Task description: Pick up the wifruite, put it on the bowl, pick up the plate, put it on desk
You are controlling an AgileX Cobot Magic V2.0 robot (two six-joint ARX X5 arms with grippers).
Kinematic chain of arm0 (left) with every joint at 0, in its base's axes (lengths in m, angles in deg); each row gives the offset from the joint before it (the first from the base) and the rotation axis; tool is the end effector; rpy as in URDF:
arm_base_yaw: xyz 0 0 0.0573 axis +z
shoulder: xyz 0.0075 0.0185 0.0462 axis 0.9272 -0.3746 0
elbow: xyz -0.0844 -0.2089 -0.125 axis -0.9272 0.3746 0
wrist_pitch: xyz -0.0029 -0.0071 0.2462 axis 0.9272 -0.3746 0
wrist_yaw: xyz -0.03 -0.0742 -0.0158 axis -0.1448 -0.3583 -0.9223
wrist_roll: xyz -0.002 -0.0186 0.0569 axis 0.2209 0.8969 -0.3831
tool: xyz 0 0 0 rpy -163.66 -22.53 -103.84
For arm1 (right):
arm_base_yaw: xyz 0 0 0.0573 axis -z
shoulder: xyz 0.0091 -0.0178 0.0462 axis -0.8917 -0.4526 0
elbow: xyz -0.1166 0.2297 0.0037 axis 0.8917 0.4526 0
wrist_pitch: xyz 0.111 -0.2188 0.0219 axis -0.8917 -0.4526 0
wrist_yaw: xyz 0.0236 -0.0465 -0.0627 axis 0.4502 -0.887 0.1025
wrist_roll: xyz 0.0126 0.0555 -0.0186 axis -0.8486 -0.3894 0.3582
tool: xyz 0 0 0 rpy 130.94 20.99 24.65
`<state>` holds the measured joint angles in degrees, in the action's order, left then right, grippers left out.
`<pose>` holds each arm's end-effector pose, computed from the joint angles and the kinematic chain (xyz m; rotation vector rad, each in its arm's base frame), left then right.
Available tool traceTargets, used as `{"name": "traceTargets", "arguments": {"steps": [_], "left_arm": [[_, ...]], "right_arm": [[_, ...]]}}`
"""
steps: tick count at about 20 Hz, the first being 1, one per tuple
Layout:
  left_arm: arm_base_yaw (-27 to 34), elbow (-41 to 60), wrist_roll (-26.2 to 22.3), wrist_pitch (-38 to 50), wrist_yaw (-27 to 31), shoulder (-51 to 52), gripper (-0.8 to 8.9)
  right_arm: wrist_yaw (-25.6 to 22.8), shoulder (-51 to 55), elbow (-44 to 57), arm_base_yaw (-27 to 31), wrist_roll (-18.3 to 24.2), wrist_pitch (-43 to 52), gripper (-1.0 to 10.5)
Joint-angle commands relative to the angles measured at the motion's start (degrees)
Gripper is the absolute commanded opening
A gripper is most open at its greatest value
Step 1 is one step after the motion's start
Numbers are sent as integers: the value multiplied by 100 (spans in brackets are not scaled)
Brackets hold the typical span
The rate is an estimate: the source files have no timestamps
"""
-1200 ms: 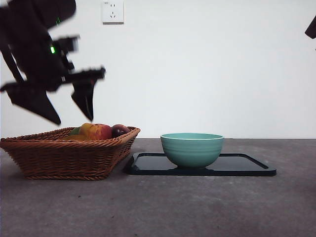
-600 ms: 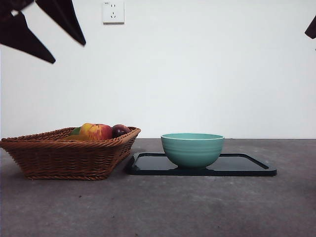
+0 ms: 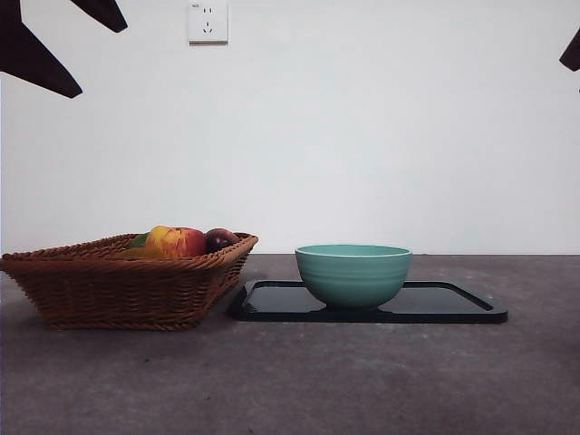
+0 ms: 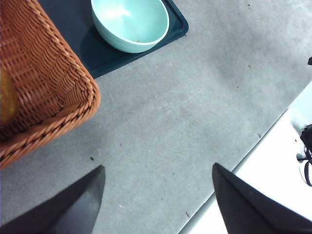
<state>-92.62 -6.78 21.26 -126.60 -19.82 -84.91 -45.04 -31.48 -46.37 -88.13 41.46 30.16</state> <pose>0.1598 -0.0929 0.2996 -0.0475 0.8691 -0.8399 0.0966 0.0625 0.2602 0.0836 0.7430 0.7830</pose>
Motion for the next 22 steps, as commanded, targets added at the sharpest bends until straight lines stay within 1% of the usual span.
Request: {"name": "traceTargets", "arguments": {"steps": [1,5,7,8,10,11,13,15,16,20,22], "left_arm": [[-26,-61,-162,31,-33,-37,348],[-26,-61,-179,31,-33,-37,348],[-26,-61,-179,28,-33,-37,348],[-26,-61,-179,28,-33,-37,348],[-26,-61,-179,28,-33,-37,348],[-26,-61,-179,28,-33,-37,348],[-26,-61,-179,28,-33,-37,348],[-26,-61,-179,28,-33,-37,348],[-26,-61,-181,28,-33,-37,348],[-26,-61,-190,28,-33,-37,348],[-26,-61,-243,28,-33,-37,348]], "right_arm": [[-7,-13,-46,-33,35,42,169],[-7,-13,-46,-33,17,42,169],[-7,-15,-46,-33,-68,46,169],[-7,-17,-46,-33,-190,90,169],[-15,-20,-55,-31,-629,389,169],[-33,-74,-72,-26,-922,636,170],[-188,-326,-225,0,-1274,903,185],[-463,-813,-560,55,-1311,892,292],[-483,-1071,-732,94,-1294,896,309],[-498,-2380,-1711,345,-1016,920,309],[-612,-3060,-2229,452,-848,916,309]]}}
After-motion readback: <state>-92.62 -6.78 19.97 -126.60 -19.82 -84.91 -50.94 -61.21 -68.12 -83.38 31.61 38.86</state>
